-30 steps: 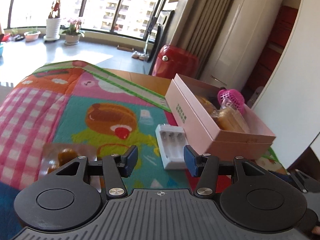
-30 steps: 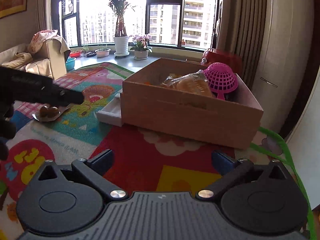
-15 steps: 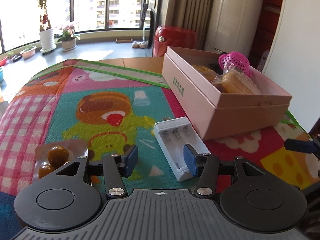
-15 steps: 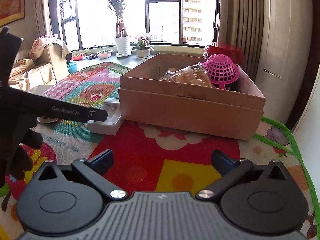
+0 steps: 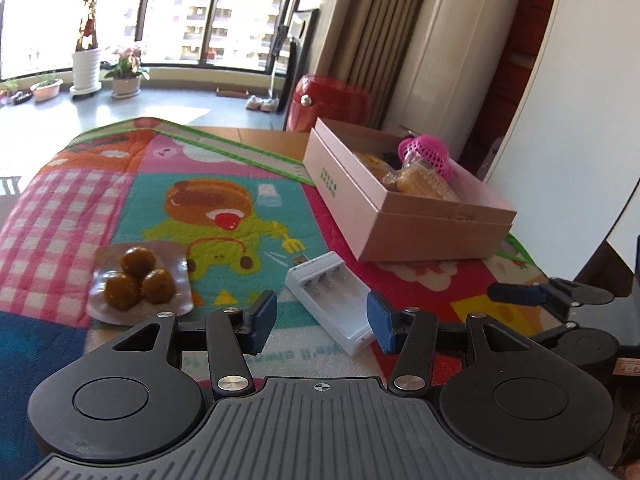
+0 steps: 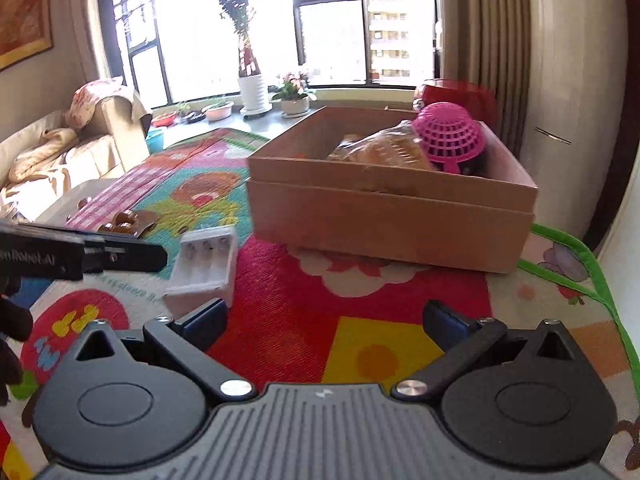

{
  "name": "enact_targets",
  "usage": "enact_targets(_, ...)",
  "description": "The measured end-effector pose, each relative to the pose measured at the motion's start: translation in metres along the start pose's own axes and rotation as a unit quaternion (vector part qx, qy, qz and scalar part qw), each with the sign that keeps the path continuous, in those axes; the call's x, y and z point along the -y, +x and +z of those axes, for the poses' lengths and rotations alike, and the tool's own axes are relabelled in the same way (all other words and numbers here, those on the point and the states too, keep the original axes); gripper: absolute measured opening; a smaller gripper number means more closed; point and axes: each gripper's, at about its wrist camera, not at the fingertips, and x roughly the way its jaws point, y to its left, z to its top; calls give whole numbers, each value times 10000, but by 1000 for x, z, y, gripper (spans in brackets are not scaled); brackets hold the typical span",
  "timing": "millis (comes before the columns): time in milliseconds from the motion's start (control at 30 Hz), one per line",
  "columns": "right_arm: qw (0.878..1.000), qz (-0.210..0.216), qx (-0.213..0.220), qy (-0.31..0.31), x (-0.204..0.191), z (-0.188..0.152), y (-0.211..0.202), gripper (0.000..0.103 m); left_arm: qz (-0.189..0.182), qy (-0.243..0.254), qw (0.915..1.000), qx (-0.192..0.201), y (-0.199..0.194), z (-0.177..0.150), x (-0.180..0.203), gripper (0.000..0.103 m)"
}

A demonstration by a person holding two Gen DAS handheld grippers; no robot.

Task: Organize objects
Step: 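Grasp the white battery charger with the right tool, then grasp the plate of brown snacks with the left tool while right tool holds the charger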

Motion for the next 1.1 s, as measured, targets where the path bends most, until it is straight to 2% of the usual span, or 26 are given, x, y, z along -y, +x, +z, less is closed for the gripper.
enact_targets(133,9989,115,-398,-212,-31,14,23,103,673,46,9975,213,-25,-3,-29,55)
enact_targets(233,9987,136,-459,-193,-46,29,45,103,1099,-72,9937,188,-33,-4,-56,55)
enact_targets(300,9986,4,-456,-250,-56,36,56,92,1297,-37,9915,125,-36,-4,-67,55)
enact_targets(333,9985,-87,-398,-377,-61,38,58,82,1344,16,9909,106,-37,-5,-72,55)
enact_targets(367,9980,-57,-375,-496,-65,38,58,66,1316,35,9913,83,-38,-6,-76,55)
enact_targets(433,9976,49,-401,-568,-68,37,51,47,1206,19,9927,72,-37,-7,-83,55)
enact_targets(633,9976,-185,-322,-576,-44,12,16,47,966,20,9953,92,-27,-11,-79,55)
enact_targets(767,9985,-303,-314,-339,-22,-2,-3,47,741,271,9969,-15,-14,-14,-55,55)
enact_targets(933,9985,-279,-275,-373,-19,-9,-11,48,255,410,9987,-187,-3,-18,-22,55)
enact_targets(1000,9987,-292,-234,-358,-17,-11,-12,55,79,472,9985,-284,1,-21,-9,55)
enact_targets(1067,9989,-300,-217,-282,-12,-13,-13,76,-103,482,9981,-380,5,-22,3,55)
enact_targets(1100,9991,-288,-190,-226,-9,-13,-16,81,-172,438,9980,-413,6,-22,7,55)
